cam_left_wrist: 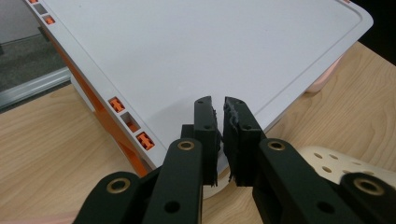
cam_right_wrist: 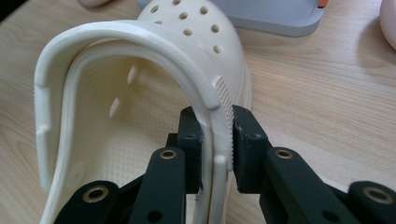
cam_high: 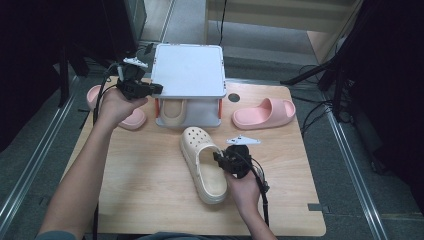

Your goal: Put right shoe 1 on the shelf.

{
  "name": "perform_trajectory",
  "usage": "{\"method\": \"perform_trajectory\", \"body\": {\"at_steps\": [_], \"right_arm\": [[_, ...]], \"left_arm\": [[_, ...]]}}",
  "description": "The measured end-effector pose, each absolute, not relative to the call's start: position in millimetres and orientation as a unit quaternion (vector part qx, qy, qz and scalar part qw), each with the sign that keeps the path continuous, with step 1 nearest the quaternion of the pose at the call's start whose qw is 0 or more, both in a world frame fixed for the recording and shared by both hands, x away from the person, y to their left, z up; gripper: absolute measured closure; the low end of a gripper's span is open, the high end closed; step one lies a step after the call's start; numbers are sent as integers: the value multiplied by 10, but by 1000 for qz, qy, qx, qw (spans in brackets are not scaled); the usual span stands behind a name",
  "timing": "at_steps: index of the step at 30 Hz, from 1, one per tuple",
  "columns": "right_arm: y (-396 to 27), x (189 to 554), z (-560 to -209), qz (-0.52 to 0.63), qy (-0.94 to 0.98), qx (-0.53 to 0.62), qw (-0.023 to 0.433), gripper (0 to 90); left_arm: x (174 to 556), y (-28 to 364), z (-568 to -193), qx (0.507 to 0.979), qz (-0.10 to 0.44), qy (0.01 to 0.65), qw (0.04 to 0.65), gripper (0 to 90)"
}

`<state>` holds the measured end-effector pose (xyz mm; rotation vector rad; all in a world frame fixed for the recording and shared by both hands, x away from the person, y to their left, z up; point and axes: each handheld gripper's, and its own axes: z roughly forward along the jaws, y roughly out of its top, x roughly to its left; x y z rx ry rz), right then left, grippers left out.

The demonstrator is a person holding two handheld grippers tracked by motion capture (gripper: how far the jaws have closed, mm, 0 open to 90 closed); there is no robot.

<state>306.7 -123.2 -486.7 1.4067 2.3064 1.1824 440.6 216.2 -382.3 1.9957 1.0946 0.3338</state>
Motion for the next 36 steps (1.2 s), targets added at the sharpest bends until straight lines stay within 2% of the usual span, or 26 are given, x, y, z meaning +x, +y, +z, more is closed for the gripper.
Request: {"method": "perform_trajectory", "body": {"at_steps": [4,16,22,31,36], "right_arm": [[-1289,3167,-4776,409,774,476,84,776],[-1165,3636,-4496,404,767,477,147,773],[-1053,3905,-4574,386,761,494,168,772],[-863,4120,-4714,364,743,527,191,767],[-794,4180,-4791,374,725,554,164,723]], "left_arm": [[4406,2172,-3827,790,129,437,411,836],[4388,2176,-3845,783,132,441,419,836],[4391,2182,-3848,784,130,439,420,836],[4387,2177,-3851,783,134,438,421,836],[4383,2180,-3851,784,135,436,420,836]]}}
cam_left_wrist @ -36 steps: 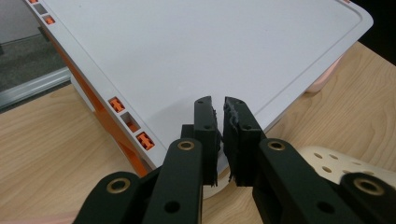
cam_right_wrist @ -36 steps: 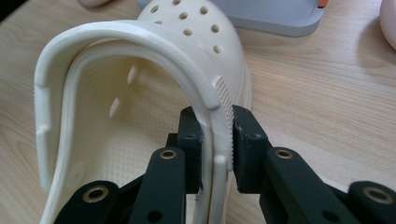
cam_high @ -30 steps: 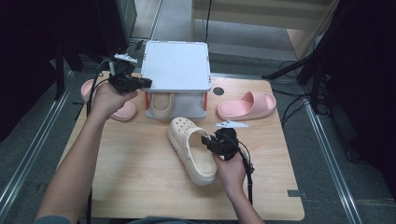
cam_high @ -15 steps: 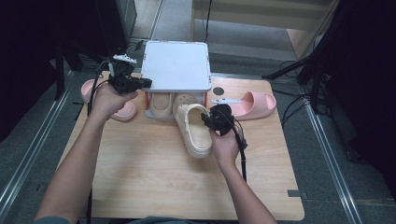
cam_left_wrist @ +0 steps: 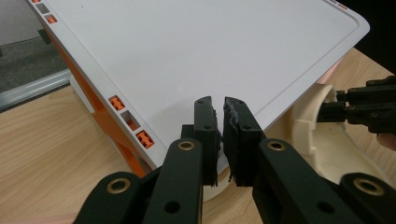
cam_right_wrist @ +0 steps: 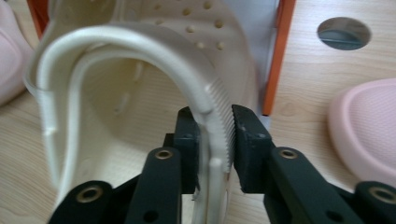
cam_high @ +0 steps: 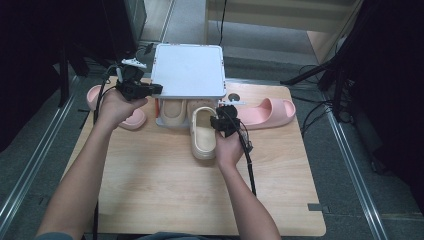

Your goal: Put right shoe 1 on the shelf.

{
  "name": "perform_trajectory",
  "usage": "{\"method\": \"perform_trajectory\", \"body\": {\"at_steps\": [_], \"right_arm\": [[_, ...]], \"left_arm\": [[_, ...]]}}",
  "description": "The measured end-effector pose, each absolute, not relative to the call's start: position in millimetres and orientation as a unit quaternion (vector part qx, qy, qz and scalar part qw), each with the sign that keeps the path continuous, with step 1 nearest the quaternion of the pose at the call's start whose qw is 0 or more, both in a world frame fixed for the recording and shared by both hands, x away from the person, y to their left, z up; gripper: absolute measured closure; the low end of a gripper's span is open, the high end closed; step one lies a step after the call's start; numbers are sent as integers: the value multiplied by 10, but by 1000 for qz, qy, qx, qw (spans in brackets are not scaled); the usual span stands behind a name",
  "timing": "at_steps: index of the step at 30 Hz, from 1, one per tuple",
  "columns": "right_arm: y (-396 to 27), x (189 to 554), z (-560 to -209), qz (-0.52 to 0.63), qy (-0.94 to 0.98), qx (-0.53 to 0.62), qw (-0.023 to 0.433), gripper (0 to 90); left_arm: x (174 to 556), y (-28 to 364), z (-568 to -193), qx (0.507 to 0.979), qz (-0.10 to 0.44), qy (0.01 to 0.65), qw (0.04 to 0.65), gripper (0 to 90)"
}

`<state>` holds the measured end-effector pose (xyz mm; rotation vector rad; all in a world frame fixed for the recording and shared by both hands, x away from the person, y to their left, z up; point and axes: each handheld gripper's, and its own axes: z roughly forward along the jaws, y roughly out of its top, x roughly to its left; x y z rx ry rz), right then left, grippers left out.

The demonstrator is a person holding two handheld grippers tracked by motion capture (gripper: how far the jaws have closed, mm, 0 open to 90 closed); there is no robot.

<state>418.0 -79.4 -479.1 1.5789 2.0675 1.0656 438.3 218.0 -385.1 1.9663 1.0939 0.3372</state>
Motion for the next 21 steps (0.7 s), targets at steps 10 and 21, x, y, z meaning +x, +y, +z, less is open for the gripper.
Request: {"method": "perform_trajectory", "body": {"at_steps": [10,21], "right_arm": [[-860,3958,-4721,400,733,521,175,624],[-1016,3442,-4661,425,764,464,140,863]], "left_arm": [[4384,2185,-3855,785,136,433,421,834],[4375,2174,-3853,785,140,435,419,833]]}}
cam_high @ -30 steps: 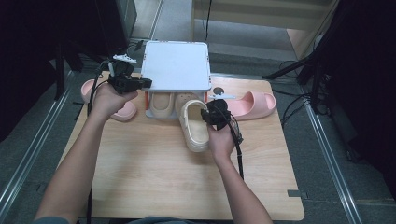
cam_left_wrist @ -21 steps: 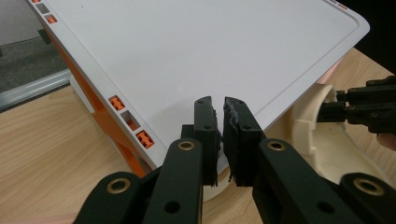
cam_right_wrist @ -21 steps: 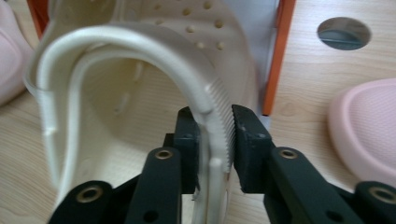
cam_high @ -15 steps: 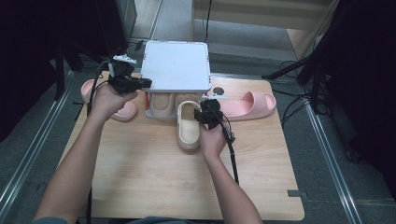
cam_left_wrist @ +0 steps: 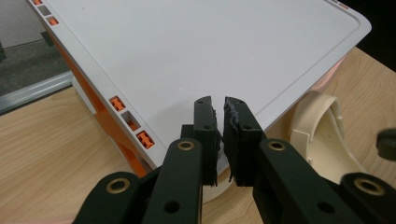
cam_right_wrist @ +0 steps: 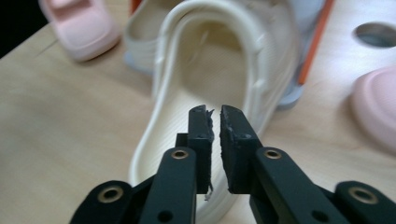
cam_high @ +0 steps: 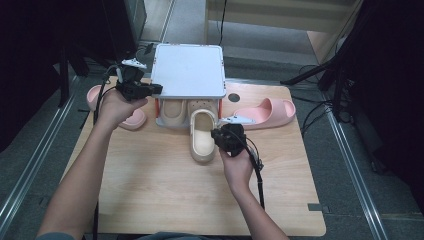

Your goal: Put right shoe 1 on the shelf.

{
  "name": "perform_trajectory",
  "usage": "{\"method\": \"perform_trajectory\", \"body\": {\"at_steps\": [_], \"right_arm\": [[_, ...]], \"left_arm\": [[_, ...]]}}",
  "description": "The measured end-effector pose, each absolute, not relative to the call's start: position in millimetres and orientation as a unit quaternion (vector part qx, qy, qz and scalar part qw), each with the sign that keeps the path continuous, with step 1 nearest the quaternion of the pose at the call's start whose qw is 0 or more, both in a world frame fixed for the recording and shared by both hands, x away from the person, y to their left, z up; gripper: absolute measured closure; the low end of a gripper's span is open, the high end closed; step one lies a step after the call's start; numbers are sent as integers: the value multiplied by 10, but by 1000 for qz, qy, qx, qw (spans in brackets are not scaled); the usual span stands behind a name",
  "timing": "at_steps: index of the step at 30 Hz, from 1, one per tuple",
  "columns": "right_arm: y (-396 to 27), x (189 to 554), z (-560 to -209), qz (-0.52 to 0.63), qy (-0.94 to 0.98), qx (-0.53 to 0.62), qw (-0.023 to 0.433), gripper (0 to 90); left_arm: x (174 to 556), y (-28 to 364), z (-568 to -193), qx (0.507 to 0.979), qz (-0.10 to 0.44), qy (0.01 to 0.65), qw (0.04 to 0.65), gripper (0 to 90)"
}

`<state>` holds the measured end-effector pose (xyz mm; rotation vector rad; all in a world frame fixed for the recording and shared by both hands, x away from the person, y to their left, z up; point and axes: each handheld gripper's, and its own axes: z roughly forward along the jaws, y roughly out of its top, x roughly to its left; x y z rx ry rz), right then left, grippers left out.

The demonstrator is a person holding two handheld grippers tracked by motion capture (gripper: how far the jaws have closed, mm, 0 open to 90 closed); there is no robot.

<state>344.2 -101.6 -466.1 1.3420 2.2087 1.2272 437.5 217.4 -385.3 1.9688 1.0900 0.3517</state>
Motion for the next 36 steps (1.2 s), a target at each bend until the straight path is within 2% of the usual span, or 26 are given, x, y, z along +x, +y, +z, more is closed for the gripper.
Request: {"method": "perform_trajectory", "body": {"at_steps": [5,15,28,31,36], "right_arm": [[-1054,3233,-4726,430,778,445,109,900],[-1040,2968,-4946,425,793,430,76,900],[-915,3041,-5208,392,811,428,69,900],[-906,3091,-5212,397,806,435,52,900],[-848,3132,-5141,399,813,419,74,900]], "left_arm": [[4375,2177,-3853,785,140,434,419,833],[4367,2165,-3853,785,145,435,417,832],[4368,2166,-3854,784,143,436,418,831],[4368,2163,-3853,784,144,436,417,831],[4366,2160,-3853,784,145,437,417,831]]}}
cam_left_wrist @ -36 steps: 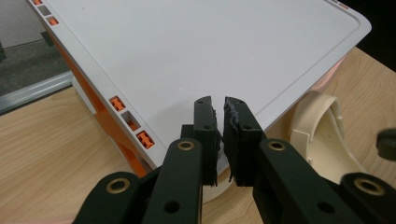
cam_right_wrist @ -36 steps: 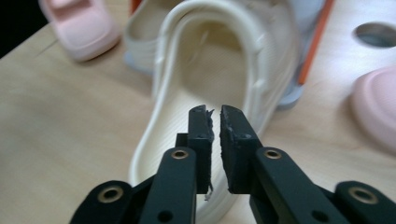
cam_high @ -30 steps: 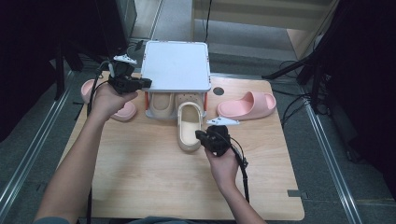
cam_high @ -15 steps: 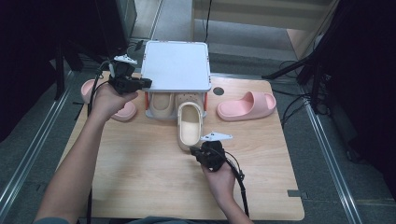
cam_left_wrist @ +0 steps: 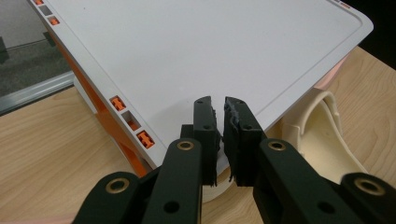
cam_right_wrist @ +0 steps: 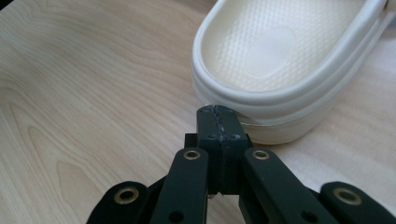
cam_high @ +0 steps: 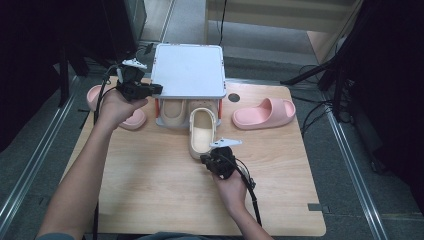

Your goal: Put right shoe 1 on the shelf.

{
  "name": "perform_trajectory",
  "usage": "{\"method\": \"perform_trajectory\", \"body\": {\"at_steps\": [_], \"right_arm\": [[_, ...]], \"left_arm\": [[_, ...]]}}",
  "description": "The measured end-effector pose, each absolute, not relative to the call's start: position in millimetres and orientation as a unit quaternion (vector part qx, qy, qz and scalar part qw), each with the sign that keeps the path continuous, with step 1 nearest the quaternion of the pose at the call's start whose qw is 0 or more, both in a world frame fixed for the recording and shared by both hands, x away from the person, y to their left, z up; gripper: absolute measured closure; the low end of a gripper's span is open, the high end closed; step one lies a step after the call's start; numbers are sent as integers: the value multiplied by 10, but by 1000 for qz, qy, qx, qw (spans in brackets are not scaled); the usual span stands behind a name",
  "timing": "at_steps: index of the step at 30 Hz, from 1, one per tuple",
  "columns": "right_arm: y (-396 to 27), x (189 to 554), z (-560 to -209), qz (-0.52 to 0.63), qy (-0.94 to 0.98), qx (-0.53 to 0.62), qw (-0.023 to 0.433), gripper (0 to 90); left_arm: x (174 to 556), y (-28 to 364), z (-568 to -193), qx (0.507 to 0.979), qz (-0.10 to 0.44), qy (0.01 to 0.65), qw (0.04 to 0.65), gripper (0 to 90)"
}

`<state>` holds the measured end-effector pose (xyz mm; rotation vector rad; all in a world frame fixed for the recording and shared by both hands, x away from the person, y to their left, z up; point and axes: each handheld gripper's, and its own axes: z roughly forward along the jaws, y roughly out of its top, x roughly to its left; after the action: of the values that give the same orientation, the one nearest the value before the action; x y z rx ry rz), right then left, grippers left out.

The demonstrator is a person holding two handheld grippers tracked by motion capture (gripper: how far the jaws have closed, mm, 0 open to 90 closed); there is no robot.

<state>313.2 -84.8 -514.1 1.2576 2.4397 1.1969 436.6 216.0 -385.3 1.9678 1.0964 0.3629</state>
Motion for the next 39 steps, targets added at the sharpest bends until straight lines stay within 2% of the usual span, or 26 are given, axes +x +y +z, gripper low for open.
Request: {"method": "perform_trajectory", "body": {"at_steps": [3,10,31,39], "right_arm": [[-840,3164,-5075,397,814,414,87,900],[-861,3331,-5046,403,803,431,79,900],[-583,3961,-4995,396,790,451,126,900],[-595,4175,-5030,403,783,458,122,900]], "left_arm": [[4365,2159,-3854,784,145,437,417,831],[4366,2160,-3854,783,144,438,417,831],[4371,2173,-3855,784,141,436,419,830],[4375,2184,-3857,783,138,436,422,827]]}}
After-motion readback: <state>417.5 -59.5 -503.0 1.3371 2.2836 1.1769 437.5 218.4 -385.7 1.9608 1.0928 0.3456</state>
